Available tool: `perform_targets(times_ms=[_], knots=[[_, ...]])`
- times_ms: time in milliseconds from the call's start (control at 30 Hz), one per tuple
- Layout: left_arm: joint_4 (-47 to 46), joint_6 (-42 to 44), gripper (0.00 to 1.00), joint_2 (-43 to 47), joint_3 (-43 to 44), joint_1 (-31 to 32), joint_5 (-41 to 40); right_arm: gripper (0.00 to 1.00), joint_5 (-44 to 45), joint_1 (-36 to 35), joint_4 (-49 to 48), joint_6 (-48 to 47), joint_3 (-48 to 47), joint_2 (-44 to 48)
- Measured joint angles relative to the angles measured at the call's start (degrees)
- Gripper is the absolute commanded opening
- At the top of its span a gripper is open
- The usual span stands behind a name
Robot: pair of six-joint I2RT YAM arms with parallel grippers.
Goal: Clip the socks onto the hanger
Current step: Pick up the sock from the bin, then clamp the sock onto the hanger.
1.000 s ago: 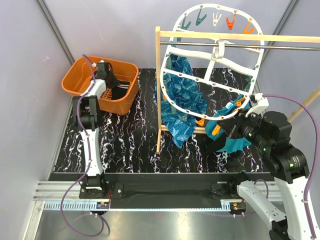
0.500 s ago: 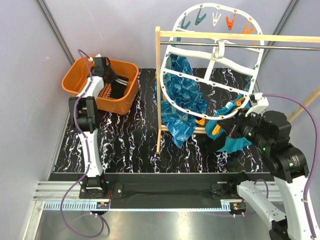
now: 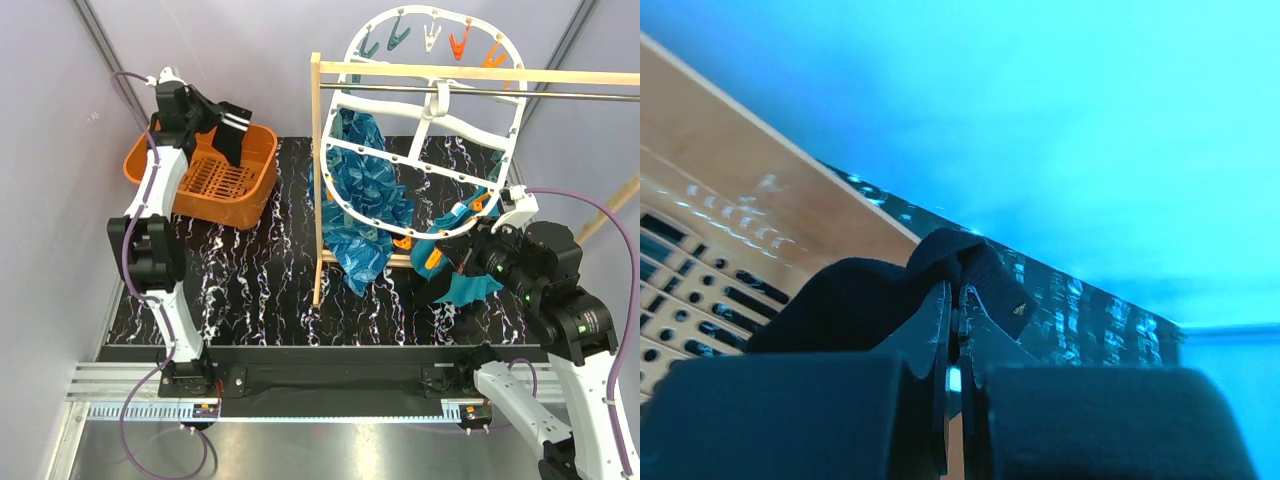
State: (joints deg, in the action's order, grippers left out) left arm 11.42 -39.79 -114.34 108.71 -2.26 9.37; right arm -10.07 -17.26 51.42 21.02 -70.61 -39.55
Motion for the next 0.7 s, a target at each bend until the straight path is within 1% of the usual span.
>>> perform_targets(times_ms=[200,333,467,600,700], knots=[[-5.9,-3.3,0.00,5.5,-6.8,-0.2,7.6,0.00,-0.1,0.0,0.0,0.0,0.0,0.0],[-14.4,-7.8,0.00,11.2,-15.5,-0.2,13.7,0.00,-0.4,0.0,0.3,0.0,-0.2,0.0],[-21.7,-11.6,0.00,17.0,-22.3,-0.1,19.5,0.00,-0.9,0.0,2.0,0.1,-2.2,-0.7],[-29.9,-15.6,0.00,25.9,-31.7,1.1,24.6,0.00,-2.3,0.0,4.3,1.4,-5.3,-2.8],[-33.8,-16.5,0.00,33.0,-37.9,4.2,26.9,0.00,-3.3,0.0,6.0,2.3,-7.7,-5.3]])
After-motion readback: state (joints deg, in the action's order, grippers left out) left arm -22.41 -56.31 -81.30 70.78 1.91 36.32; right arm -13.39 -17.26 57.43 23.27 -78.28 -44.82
